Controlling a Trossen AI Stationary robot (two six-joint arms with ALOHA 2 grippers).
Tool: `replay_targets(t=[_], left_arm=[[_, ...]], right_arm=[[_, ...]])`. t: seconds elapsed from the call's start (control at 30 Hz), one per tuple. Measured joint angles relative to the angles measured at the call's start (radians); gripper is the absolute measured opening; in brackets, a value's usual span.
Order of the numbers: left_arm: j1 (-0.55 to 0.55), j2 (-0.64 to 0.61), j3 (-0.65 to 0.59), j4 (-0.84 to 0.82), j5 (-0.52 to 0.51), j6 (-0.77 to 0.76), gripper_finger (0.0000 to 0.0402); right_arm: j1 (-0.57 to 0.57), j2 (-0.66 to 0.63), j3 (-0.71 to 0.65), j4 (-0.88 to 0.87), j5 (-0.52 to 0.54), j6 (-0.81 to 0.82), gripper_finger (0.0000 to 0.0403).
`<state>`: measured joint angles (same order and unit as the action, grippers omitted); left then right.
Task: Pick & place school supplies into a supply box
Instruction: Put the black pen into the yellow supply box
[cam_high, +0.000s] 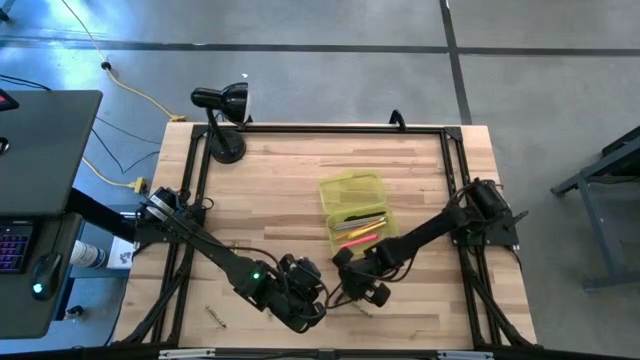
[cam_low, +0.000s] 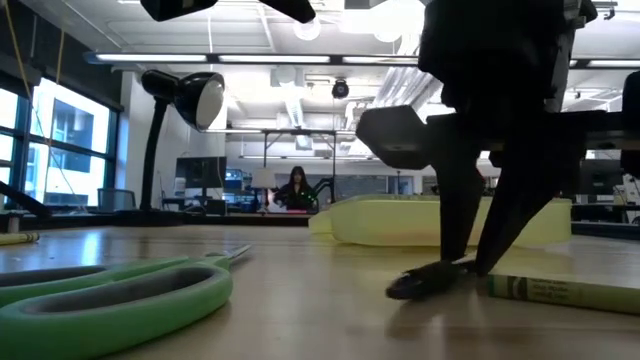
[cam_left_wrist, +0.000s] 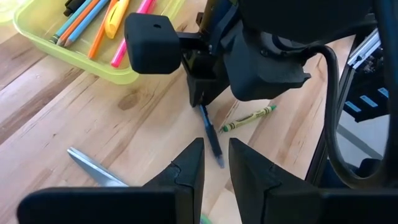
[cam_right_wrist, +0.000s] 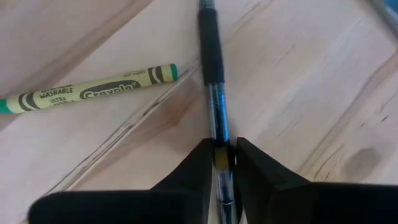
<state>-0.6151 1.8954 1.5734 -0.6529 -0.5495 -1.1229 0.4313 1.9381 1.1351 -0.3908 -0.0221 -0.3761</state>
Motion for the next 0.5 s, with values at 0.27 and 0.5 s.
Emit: replay_targets(t=[0.27,0.5], left_arm=[[0.000,0.000,0.000,0.000,0.002,0.000,0.0106],[0.000,0.000,0.000,0.000,0.002,0.000,0.0106]], right_arm=[[0.002,-0.001,0.000,-0.127,-0.007,0.059,0.0014],[0.008,-0.047,-0.006,-0.178,-0.010,0.092,0.0020]])
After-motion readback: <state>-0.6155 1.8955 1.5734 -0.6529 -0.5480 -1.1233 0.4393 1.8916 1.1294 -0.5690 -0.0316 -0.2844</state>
